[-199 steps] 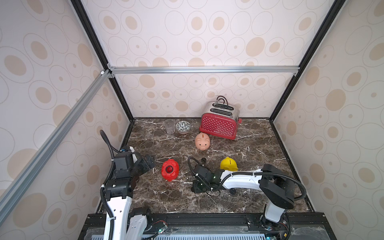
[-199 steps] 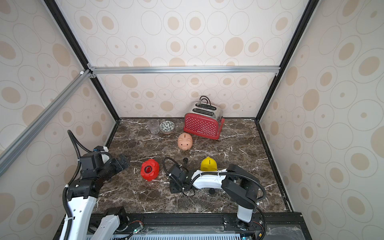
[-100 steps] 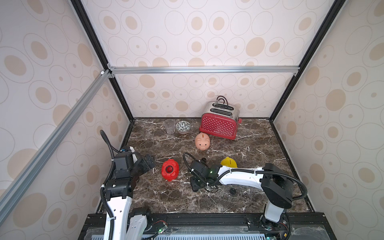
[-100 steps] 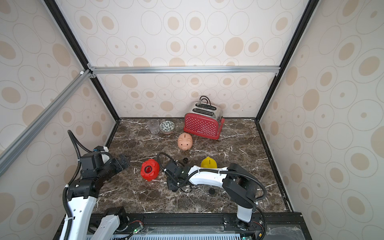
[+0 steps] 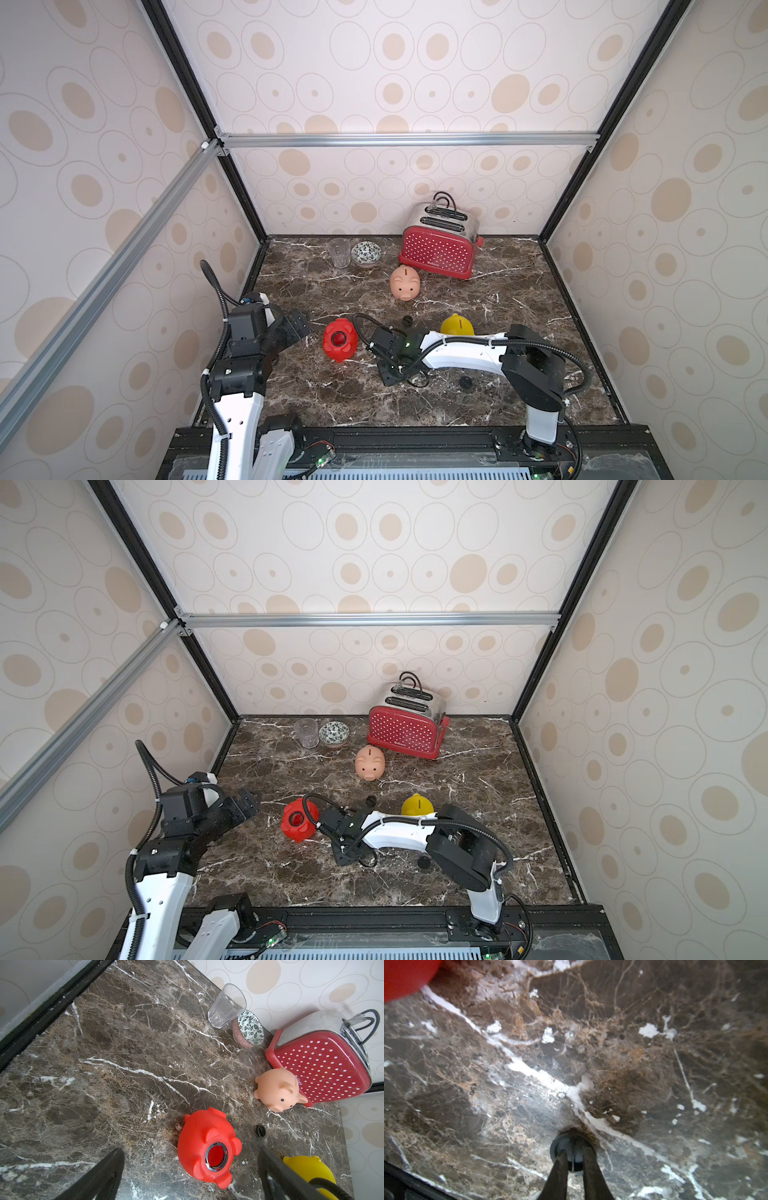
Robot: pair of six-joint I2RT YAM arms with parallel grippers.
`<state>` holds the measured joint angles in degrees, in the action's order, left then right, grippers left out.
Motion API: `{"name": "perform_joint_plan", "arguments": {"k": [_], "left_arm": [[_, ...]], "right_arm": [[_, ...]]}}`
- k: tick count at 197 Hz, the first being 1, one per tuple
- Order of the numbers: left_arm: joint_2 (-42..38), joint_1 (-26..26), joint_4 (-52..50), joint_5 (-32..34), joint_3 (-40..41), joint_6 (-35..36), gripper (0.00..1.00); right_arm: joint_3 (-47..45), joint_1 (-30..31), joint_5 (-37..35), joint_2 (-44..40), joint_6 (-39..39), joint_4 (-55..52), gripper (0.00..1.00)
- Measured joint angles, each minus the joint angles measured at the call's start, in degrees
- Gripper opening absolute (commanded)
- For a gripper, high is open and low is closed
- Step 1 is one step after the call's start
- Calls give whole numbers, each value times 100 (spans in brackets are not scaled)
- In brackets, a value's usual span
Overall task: Close piggy banks
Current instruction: Pick up the knob at the center of the board.
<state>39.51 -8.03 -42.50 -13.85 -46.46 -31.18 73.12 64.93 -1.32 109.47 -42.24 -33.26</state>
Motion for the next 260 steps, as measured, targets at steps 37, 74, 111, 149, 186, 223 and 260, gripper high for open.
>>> {"name": "perform_joint_plan", "arguments": {"k": [37, 74, 111, 149, 186, 223, 260], "left_arm": [[0, 0, 0, 2, 2, 0, 99], [0, 0, 0, 0, 4, 0, 99], [0, 0, 0, -2, 4, 0, 99], [0, 0, 2, -2, 4, 0, 99], [0, 0, 2, -4, 4, -2, 99], [0, 0, 2, -4, 4, 0, 99], [2, 0, 2, -17, 4, 0, 99]], "right_arm": [[140, 4, -2, 138, 17, -48, 18], [345, 24, -68, 286, 33, -149, 18], [431, 114, -212, 358, 74, -280, 18], [433, 140, -258, 369, 101, -363, 16], [433, 160, -304, 385, 142, -463, 15], [476, 166, -356, 417, 184, -542, 15], [623, 181, -476, 520, 247, -691, 9]]}}
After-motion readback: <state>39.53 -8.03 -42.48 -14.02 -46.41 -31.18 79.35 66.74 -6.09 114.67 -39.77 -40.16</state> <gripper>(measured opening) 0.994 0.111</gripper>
